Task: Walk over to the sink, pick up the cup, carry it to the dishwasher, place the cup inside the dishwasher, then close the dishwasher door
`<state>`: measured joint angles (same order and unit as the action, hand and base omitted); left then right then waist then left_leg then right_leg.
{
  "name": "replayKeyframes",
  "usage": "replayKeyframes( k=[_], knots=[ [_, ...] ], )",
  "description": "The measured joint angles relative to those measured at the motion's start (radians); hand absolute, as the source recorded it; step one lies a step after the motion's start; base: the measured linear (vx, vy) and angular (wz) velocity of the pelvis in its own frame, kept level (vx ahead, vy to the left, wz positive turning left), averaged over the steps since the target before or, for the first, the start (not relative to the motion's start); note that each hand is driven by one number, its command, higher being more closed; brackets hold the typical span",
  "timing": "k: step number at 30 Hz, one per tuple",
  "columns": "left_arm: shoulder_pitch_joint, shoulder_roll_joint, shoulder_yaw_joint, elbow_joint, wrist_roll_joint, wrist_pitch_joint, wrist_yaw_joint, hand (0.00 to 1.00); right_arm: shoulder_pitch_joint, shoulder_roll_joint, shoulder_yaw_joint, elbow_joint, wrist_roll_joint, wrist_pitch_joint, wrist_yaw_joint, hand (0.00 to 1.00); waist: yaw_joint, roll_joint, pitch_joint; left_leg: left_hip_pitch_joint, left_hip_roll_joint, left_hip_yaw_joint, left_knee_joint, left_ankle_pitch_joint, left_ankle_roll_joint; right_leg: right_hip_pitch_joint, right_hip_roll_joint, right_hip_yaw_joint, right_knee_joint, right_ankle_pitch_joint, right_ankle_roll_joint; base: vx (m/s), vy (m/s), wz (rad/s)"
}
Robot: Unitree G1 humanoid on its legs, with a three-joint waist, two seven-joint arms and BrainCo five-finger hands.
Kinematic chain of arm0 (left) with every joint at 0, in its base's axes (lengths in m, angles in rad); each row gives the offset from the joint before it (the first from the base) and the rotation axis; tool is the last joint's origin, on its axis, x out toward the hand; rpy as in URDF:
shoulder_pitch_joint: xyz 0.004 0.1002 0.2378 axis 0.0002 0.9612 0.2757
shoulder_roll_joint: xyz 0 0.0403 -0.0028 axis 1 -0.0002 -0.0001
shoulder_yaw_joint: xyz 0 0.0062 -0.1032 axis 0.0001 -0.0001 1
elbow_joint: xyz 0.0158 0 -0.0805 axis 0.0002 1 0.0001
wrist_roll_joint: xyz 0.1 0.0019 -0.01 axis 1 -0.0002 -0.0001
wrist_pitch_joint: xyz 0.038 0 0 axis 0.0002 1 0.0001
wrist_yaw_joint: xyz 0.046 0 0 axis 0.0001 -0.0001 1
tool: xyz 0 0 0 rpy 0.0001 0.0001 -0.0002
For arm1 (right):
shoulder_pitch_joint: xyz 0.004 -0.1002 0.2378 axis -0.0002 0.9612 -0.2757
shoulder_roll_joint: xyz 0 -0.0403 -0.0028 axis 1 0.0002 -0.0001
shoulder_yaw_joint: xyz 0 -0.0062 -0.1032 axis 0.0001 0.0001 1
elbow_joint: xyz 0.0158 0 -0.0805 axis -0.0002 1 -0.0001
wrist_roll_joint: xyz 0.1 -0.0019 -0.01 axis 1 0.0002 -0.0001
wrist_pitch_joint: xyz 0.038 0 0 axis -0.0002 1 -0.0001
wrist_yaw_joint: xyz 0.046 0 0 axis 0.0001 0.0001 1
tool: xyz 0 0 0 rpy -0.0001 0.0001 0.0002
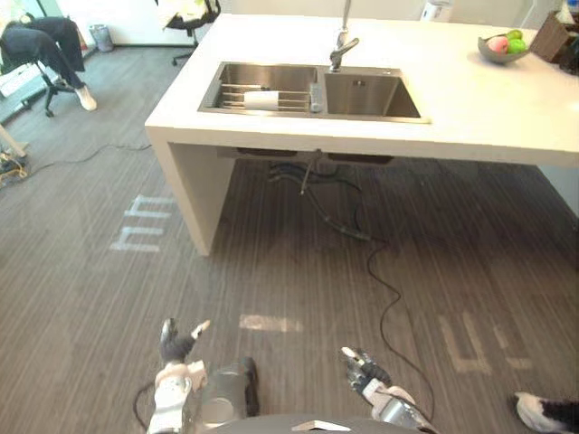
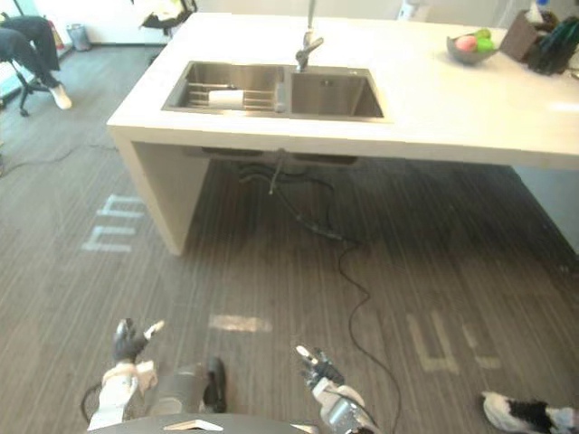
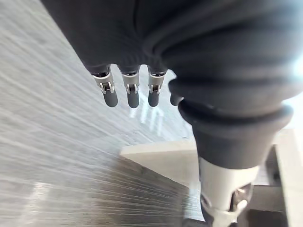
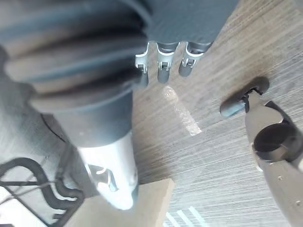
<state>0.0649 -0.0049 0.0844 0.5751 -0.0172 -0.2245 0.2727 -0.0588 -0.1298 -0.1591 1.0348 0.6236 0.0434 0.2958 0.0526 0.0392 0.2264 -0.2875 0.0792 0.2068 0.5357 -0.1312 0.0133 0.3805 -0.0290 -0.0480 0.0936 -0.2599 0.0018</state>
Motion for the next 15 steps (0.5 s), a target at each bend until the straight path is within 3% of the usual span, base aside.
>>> replayKeyframes(
  k=[1, 2, 3, 4, 6, 8, 9, 10, 12, 13, 15],
  knots=[
    [-0.013, 0.012, -0.035, -0.097, 0.002, 0.001, 0.015, 0.00, -0.032, -0.012, 0.008, 0.001, 0.001, 0.007, -0.005, 0.00, 0.003, 0.020, 0.012, -0.016, 0.001, -0.014, 0.058, -0.044, 0.042, 0.015, 0.001, 0.023, -0.012, 0.033, 0.017, 0.30, 0.133, 0.16],
    [-0.016, 0.015, -0.044, -0.118, 0.002, 0.004, 0.019, 0.00, -0.037, -0.015, 0.012, 0.000, 0.001, 0.008, -0.007, 0.00, 0.001, 0.019, 0.011, -0.012, -0.006, -0.015, 0.054, -0.053, 0.050, 0.014, -0.004, 0.024, -0.006, 0.035, 0.015, 0.44, 0.233, 0.20],
    [-0.017, 0.022, -0.063, -0.215, 0.002, 0.020, 0.032, 0.00, -0.043, -0.021, 0.025, 0.000, 0.001, 0.021, -0.018, 0.00, 0.003, 0.010, 0.008, 0.016, -0.041, -0.011, 0.015, -0.063, 0.070, -0.007, -0.030, 0.038, 0.052, 0.031, 0.019, 0.34, 0.166, 0.17],
    [-0.015, 0.034, -0.089, -0.335, 0.002, 0.029, 0.042, 0.00, -0.041, -0.024, 0.043, -0.004, 0.001, 0.037, -0.025, 0.00, 0.012, -0.012, -0.007, 0.074, -0.094, 0.015, -0.079, -0.059, 0.078, -0.060, -0.069, 0.052, 0.193, 0.013, 0.056, 0.41, 0.191, 0.15],
    [-0.018, 0.046, -0.093, -0.421, 0.003, 0.030, 0.043, 0.00, -0.031, -0.023, 0.057, -0.019, 0.001, 0.053, -0.040, 0.00, 0.013, -0.017, -0.016, 0.106, -0.121, 0.020, -0.114, -0.063, 0.094, -0.117, -0.093, 0.058, 0.343, 0.012, 0.089, 0.27, 0.092, 0.06],
    [-0.025, 0.071, -0.084, -0.586, 0.026, 0.041, 0.036, 0.00, 0.003, 0.008, 0.075, -0.055, 0.001, 0.087, -0.081, 0.00, 0.014, -0.038, -0.020, 0.165, -0.155, 0.019, -0.132, -0.103, 0.112, -0.238, -0.120, 0.056, 0.670, 0.115, 0.238, 0.42, 0.079, -0.04],
    [-0.028, 0.084, -0.085, -0.682, 0.048, 0.044, 0.027, 0.00, 0.021, 0.030, 0.075, -0.058, 0.000, 0.108, -0.104, 0.00, 0.011, -0.059, -0.022, 0.212, -0.177, 0.016, -0.143, -0.127, 0.112, -0.306, -0.158, 0.014, 0.876, 0.144, 0.243, 0.45, 0.029, -0.13],
    [-0.033, 0.086, -0.091, -0.739, 0.090, 0.044, 0.023, 0.00, 0.046, 0.031, 0.072, -0.088, -0.001, 0.114, -0.122, 0.00, 0.007, -0.057, -0.022, 0.281, -0.187, 0.015, -0.179, -0.140, 0.107, -0.367, -0.194, -0.048, 1.013, 0.114, 0.135, 0.36, 0.010, -0.12],
    [-0.043, 0.083, -0.114, -0.776, 0.155, 0.043, 0.026, 0.00, 0.066, 0.016, 0.071, -0.123, 0.000, 0.111, -0.133, 0.00, -0.018, -0.042, -0.033, 0.390, -0.177, 0.007, -0.265, -0.128, 0.099, -0.446, -0.201, -0.131, 1.034, 0.046, 0.045, 0.36, -0.010, -0.02],
    [-0.065, 0.093, -0.136, -0.784, 0.192, 0.042, 0.029, 0.00, 0.063, 0.014, 0.059, -0.134, 0.005, 0.105, -0.133, 0.00, -0.034, -0.026, -0.042, 0.446, -0.160, -0.006, -0.308, -0.125, 0.088, -0.504, -0.186, -0.163, 0.982, -0.009, 0.028, 0.44, -0.080, 0.23],
    [-0.121, 0.114, -0.172, -0.786, 0.222, 0.038, 0.032, 0.00, 0.063, 0.018, 0.033, -0.174, 0.010, 0.102, -0.131, 0.00, -0.066, -0.017, -0.045, 0.496, -0.125, -0.033, -0.354, -0.120, 0.066, -0.605, -0.169, -0.201, 0.813, -0.048, 0.026, 0.35, -0.119, 0.40]
  ],
)
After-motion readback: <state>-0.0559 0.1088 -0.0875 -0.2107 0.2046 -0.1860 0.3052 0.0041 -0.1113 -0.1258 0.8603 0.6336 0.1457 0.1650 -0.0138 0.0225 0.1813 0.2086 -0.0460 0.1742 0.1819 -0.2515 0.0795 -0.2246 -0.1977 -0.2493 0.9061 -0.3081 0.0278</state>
